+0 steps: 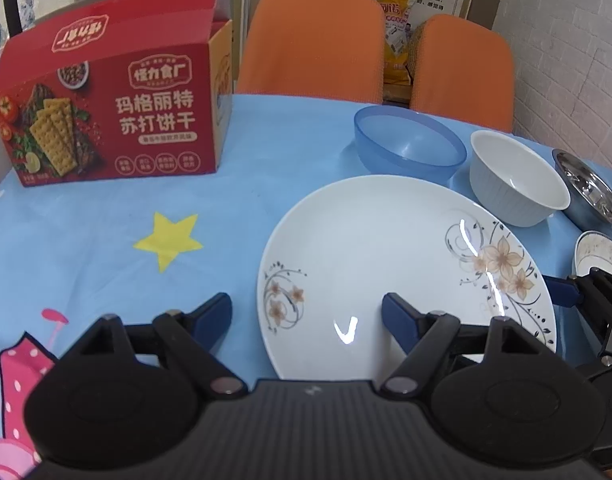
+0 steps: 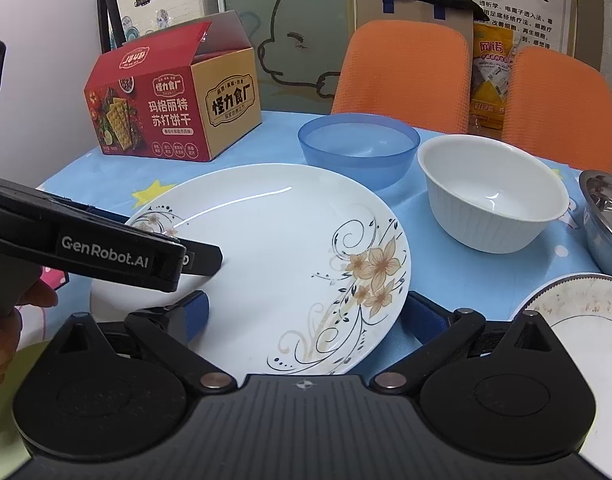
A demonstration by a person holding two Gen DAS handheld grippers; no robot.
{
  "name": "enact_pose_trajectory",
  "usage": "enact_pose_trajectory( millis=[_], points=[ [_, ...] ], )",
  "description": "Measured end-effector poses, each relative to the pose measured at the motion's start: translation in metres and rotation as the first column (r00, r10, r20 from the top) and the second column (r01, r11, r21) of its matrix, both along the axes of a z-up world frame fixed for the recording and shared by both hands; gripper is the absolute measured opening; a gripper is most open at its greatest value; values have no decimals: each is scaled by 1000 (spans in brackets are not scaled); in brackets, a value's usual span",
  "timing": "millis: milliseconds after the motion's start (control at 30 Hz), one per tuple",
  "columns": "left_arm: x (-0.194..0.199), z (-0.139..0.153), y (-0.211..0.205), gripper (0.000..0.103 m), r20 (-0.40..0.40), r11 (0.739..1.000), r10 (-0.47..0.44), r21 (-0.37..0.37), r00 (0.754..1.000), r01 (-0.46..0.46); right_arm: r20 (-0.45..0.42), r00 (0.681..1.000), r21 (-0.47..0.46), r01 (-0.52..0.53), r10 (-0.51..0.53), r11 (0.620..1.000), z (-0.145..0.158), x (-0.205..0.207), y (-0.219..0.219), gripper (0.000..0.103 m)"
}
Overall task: Organize plates and bowls
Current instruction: 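Close both grippers on the floral plate rim and lift it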
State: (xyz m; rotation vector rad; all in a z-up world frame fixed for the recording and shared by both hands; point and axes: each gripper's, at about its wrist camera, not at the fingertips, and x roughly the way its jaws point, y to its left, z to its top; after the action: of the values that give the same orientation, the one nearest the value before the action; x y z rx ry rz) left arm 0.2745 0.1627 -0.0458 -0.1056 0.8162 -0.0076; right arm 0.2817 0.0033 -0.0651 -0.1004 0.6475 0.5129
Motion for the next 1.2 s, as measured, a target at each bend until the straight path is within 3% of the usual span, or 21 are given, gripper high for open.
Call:
enact_pose_trajectory(
  millis=[133, 200, 400, 800, 1200],
  points=[
    [-3, 0, -5, 74, 14, 1000, -3, -3, 1000, 3, 6, 1000, 4, 0, 0, 1000, 0, 0, 1, 103],
    [-6, 1, -10, 60, 28, 1000, -16, -3, 999, 16, 17, 1000, 2, 7, -7, 1000, 1, -1, 2, 103],
    [-2, 5, -14, 54, 10, 1000, 14, -13, 1000, -14, 29, 998, -1, 54, -54, 999, 2, 0, 6, 103],
    [-23, 41, -24, 53, 94, 1000, -7, 4, 996, 7, 83, 994, 57, 73, -77, 996, 30, -13, -8, 103],
    [-102, 53, -40, 52, 107, 1000, -19, -23, 994, 21, 87, 991, 92, 94, -102, 991, 49, -90, -23, 103]
  ],
)
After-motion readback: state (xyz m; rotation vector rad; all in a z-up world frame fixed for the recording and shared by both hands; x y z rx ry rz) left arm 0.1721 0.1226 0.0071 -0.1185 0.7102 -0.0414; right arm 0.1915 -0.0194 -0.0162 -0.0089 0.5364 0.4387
